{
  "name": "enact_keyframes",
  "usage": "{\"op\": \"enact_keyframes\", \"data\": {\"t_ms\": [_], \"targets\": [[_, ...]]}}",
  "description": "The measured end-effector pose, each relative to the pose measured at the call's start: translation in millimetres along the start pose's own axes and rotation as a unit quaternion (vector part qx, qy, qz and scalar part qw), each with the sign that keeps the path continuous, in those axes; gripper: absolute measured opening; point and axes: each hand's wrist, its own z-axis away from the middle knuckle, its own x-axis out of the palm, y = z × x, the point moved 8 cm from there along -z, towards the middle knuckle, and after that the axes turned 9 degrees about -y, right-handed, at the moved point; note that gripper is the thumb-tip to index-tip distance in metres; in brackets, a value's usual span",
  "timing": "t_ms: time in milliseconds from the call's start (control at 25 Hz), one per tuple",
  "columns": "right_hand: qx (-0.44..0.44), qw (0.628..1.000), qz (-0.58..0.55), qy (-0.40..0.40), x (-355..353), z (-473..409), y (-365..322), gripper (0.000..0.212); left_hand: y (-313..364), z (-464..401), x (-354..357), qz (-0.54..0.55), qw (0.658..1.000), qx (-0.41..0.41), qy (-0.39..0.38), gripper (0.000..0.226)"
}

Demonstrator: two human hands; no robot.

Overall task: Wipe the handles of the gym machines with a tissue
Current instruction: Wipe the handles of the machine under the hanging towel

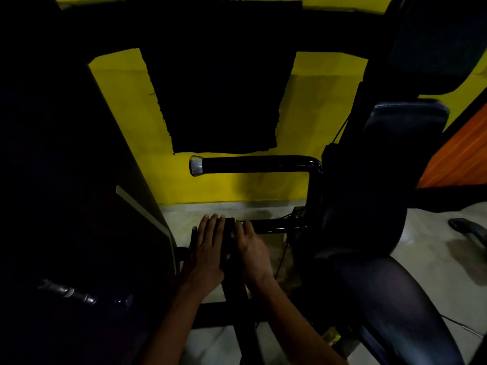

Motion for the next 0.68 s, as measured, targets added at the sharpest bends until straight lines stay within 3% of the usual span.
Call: {"op": "enact_keyframes", "data": {"t_ms": [120, 360, 520, 680], "targets": [[-0.017, 0.999, 0.031, 0.004, -3, 0, -2, 0.055, -1, 1, -1, 0.009, 1.000, 0.004, 0.000, 0.086], [-0.011, 0.995, 0.078, 0.065, -19, 3, 21, 0.022, 1, 3, -5, 0.019, 1.000, 0.001, 0.013, 0.094], [0.042, 0.995, 0.068, 0.054, -31, 12, 56, 0.025, -1, 3, -4, 0.023, 1.000, -0.002, 0.010, 0.096], [0.070, 0.992, 0.050, 0.096, -58, 28, 95, 0.031, -1, 3, -3, 0.034, 0.999, 0.002, 0.009, 0.095]]}}
